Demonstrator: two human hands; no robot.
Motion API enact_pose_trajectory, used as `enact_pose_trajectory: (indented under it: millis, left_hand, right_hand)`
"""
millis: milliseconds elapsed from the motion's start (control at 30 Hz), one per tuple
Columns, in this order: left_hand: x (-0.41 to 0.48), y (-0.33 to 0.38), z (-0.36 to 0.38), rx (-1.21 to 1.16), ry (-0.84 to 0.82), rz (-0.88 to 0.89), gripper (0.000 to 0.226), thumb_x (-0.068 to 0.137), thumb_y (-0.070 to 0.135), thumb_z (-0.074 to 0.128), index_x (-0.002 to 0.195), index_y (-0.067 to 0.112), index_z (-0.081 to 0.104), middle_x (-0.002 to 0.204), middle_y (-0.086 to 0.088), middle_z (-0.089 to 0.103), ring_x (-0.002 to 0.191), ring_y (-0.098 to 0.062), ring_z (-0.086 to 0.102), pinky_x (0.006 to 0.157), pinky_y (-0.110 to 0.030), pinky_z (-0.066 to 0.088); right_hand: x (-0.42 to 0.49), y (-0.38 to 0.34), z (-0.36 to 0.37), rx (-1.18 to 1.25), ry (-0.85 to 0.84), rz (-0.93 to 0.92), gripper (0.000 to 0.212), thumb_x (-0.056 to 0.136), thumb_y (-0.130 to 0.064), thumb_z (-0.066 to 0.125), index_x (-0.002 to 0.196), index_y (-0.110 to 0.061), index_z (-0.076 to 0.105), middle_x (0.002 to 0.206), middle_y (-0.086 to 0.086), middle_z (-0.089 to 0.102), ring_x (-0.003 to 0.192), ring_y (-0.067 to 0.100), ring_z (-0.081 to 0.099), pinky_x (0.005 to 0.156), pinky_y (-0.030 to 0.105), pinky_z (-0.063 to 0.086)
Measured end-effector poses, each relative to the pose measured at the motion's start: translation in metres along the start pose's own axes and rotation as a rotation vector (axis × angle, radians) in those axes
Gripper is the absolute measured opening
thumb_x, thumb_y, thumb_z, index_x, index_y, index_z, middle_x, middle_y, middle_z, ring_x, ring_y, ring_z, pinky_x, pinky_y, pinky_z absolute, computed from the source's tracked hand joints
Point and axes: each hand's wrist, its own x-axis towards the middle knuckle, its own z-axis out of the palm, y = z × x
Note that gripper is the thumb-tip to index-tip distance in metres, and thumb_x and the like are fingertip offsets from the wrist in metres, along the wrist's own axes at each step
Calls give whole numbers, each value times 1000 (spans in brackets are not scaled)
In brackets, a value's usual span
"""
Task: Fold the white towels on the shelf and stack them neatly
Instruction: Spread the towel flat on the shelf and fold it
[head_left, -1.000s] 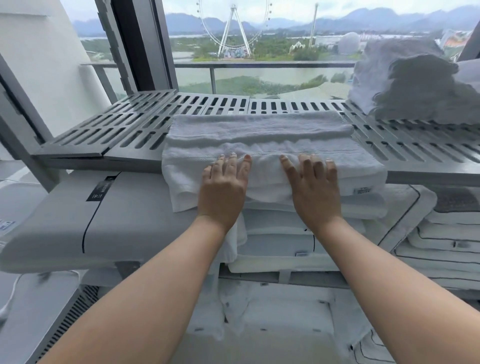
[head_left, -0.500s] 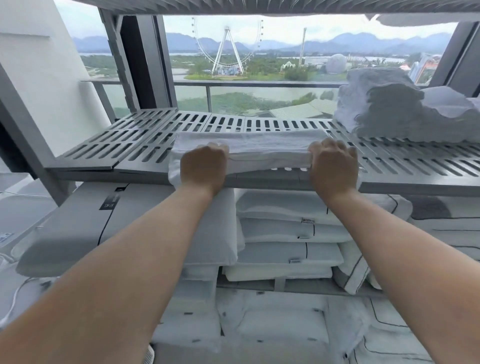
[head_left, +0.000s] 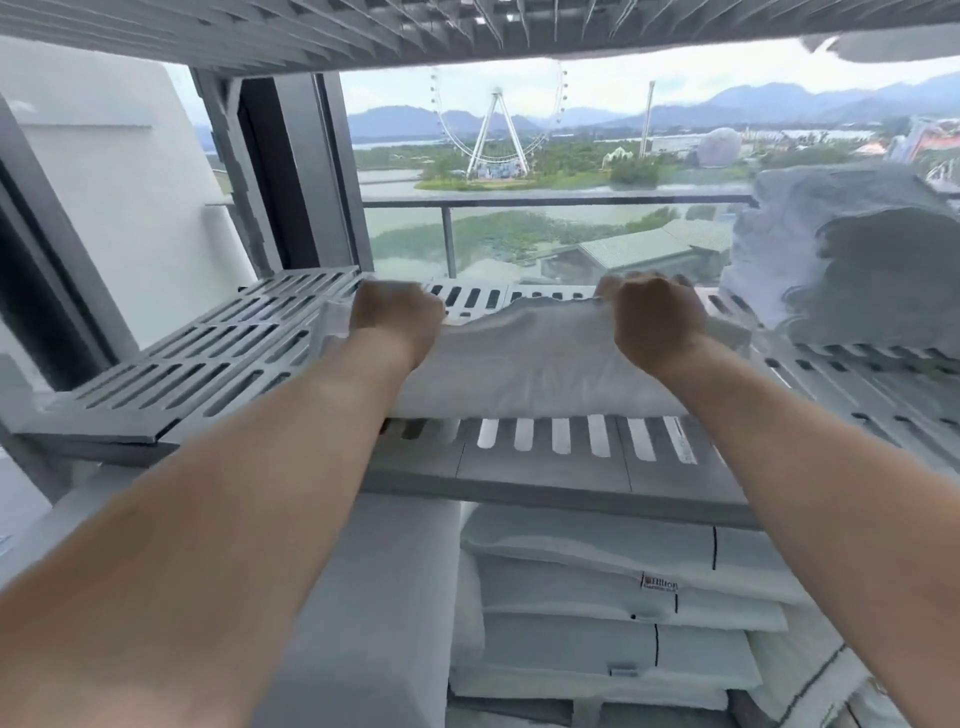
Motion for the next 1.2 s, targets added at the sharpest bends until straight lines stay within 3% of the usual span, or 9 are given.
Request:
enact_pose_trajectory:
  millis: [100,200,367,500,567,667,833,1033,1200]
  left_hand:
    - [28,6,20,-54,-239,-50,35,91,-5,45,110,17,64,105,-5,64,97,-28,63,71,-38,43]
    - [40,3,38,-218,-339,-93,20,88,0,45,90,15,56,85,-1,55,85,-24,58,71,-38,48]
    - [45,-12,52,-331,-309,-119,21,87,6,47,90,20,62,87,0,63,76,-19,60,63,-34,49]
    - [50,-11,50,-249,-331,-135,23,82,-3,48,83,17,59,82,1,60,67,-17,53,61,-30,42]
    - [51,-4,47,-244,-295,-160,22,80,-5,46,76,14,54,74,-1,55,63,-17,49,57,-29,37]
    - [57,14,47,-422,-205,-145,21,81,1,40,82,14,56,81,-4,58,74,-24,56,64,-35,45]
    - [64,42,55,-785,-221,-120,25,91,17,39,105,20,59,105,0,60,94,-23,57,81,-41,50]
    - [63,55,80,-747,41,-218,15,94,11,47,96,23,56,81,4,63,74,-19,57,57,-30,35]
    - [59,59,84,-768,108,-220,11,93,13,54,97,21,60,80,2,60,77,-21,56,63,-33,41]
  right_hand:
    - [29,0,26,64,-142,-116,45,90,-3,42,131,-16,55,115,12,68,104,30,64,91,37,49]
    - [37,-1,54,101,-211,-160,45,92,-9,44,133,-25,52,117,9,69,107,29,65,91,38,45]
    - [39,2,79,164,-68,-61,26,92,-39,61,111,-23,68,103,10,74,97,32,68,90,39,47]
    - [34,12,70,0,8,-18,15,88,-22,61,96,-13,70,90,12,71,92,33,63,90,43,42]
    - [31,14,64,-34,105,-12,18,79,-2,59,91,-7,70,88,15,68,93,35,59,91,45,39]
    - [29,-3,54,131,190,-195,20,81,-1,60,94,-8,73,92,13,71,94,35,62,93,45,45]
    - [26,-23,61,440,-74,-71,25,94,-16,50,98,-12,74,100,11,71,96,32,63,86,40,53]
    - [26,-19,68,509,-103,3,22,94,-22,54,99,-11,73,98,9,69,95,30,62,84,39,53]
    - [20,-22,57,469,175,48,24,95,-22,53,83,-10,71,76,7,70,71,29,64,60,30,46]
